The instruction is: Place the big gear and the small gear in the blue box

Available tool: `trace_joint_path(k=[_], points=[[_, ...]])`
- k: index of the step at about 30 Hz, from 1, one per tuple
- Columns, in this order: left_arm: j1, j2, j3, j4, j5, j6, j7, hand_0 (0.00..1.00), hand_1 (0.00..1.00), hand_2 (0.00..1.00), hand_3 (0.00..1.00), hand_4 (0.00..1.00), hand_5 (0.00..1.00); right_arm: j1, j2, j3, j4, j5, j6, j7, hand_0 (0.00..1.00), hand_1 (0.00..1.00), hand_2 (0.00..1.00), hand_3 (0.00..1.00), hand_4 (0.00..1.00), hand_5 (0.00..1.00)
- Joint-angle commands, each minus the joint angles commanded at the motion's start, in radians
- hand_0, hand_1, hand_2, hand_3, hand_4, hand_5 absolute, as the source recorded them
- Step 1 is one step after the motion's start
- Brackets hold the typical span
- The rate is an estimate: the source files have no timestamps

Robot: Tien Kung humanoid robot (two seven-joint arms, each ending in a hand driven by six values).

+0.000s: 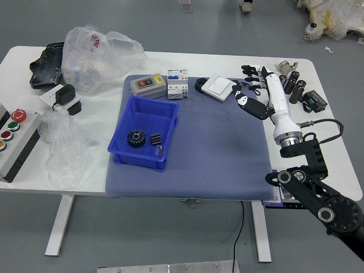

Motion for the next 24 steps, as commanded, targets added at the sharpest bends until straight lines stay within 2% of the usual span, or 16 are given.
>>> trace_joint_path(k=[12, 13, 24], points=[[0.010, 0.011, -0.007, 0.000, 0.011, -0.004, 0.003, 0.635, 0.633, 0.629, 0.710, 0.711, 0.354, -0.061, 0.006, 0.039, 0.011, 0.063, -0.001, 0.036, 0.555, 0.629, 0.691, 0.671, 0.731, 0.208], [0.012, 0.012, -0.009, 0.000, 0.014, -0.004, 0.003, 0.635, 0.632, 0.629, 0.711, 0.711, 0.354, -0.062, 0.006, 0.041, 0.014, 0.065, -0.002, 0.038, 0.554, 0.629, 0.692, 0.725, 0.738, 0.214], [0.028, 0.014, -0.003, 0.000, -0.013, 0.002, 0.000, 0.635, 0.634, 0.629, 0.708, 0.710, 0.355, -0.084, 0.001, 0.062, 0.033, 0.061, 0.001, 0.035, 0.551, 0.629, 0.695, 0.707, 0.744, 0.222]])
